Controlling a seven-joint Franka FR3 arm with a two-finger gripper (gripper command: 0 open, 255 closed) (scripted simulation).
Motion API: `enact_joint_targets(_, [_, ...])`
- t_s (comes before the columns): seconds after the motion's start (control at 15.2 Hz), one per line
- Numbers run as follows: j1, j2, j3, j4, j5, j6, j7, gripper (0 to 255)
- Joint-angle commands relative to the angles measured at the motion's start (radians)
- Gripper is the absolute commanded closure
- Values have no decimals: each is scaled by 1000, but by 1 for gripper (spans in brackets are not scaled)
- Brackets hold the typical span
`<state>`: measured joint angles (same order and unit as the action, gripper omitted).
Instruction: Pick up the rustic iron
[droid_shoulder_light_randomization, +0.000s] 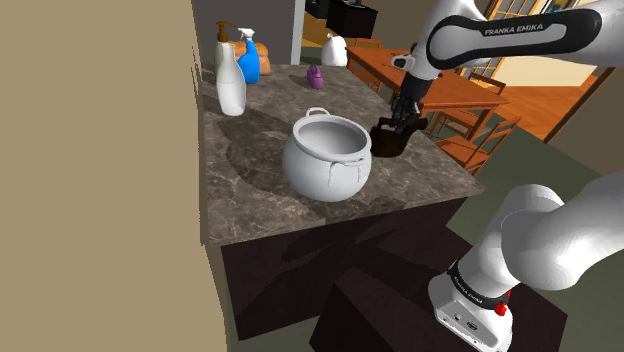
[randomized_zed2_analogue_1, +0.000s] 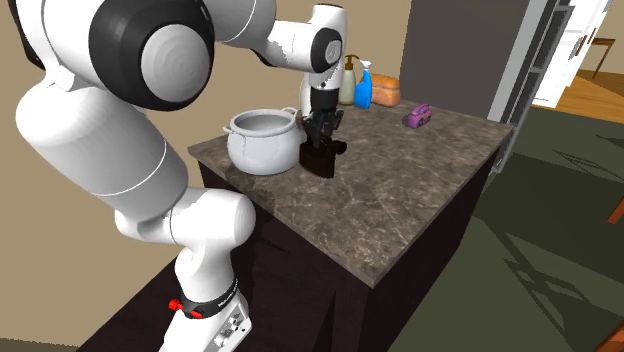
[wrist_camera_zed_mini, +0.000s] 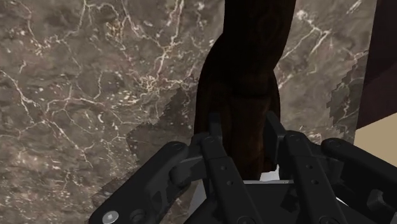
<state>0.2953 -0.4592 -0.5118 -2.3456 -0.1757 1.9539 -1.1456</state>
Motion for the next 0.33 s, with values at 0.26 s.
enact_joint_targets(0.26, [0,-13,10,48,2,-59,2,255])
